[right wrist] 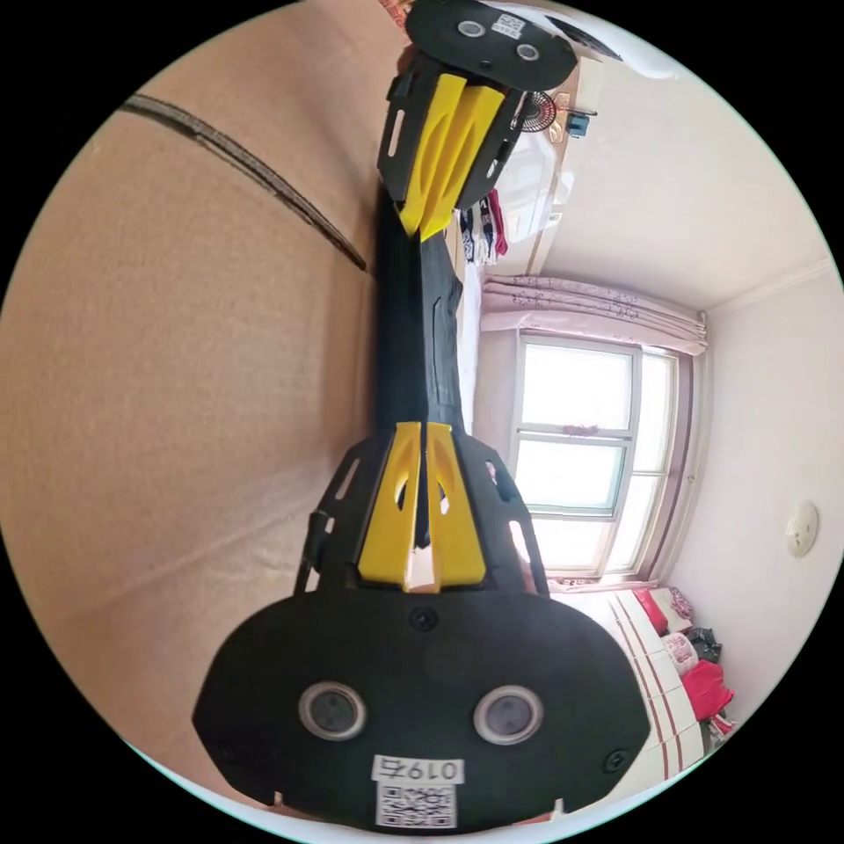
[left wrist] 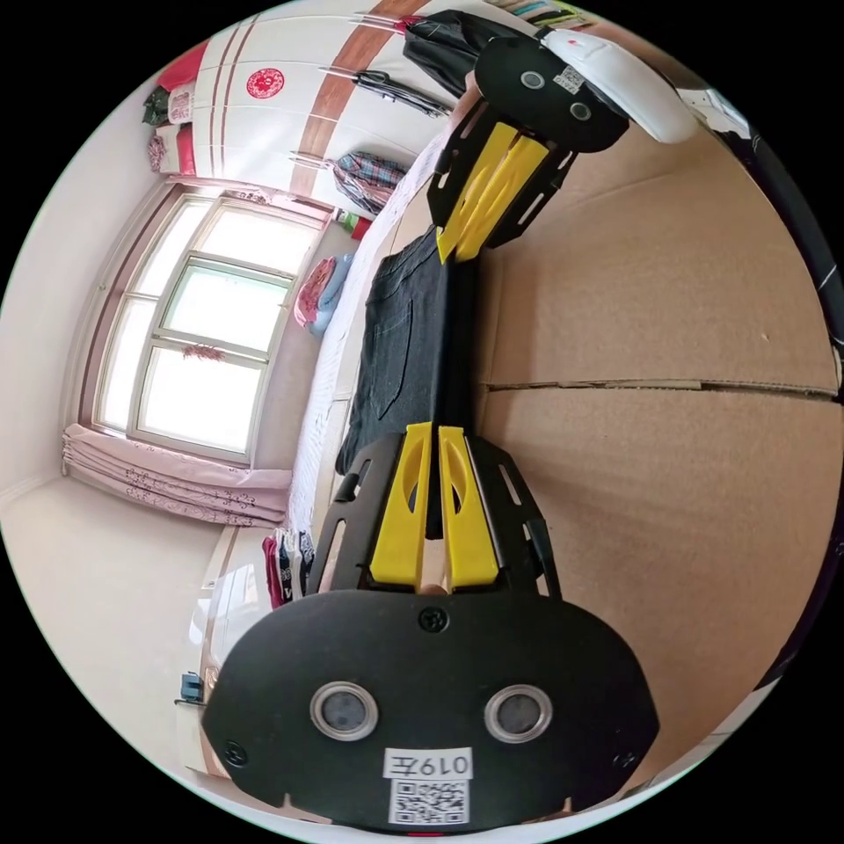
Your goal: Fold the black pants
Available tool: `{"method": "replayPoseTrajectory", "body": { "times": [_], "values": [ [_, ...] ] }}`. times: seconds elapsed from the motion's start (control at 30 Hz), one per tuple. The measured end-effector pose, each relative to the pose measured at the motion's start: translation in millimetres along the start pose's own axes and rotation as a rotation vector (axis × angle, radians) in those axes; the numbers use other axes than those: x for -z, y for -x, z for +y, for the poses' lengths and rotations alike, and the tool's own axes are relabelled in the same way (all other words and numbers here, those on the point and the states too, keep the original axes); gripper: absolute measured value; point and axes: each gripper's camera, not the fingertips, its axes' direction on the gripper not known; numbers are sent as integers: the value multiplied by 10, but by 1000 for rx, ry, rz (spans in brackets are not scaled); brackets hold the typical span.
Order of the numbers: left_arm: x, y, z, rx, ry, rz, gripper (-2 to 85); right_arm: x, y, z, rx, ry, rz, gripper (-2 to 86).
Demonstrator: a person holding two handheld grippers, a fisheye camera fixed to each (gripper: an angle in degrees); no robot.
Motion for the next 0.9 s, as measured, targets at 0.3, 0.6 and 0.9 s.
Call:
{"method": "replayPoseTrajectory", "body": {
  "times": [0.3, 0.6, 0.9],
  "values": [
    [50, 38, 50, 37, -3, -12, 5, 48, 127, 3, -20, 10, 103, -4],
    [130, 90, 154, 52, 84, -63, 8, 95, 113, 51, -36, 39, 100, 32],
    [205, 305, 171, 50, 75, 63, 7, 110, 57, 50, -38, 52, 10, -7]
  ]
}}
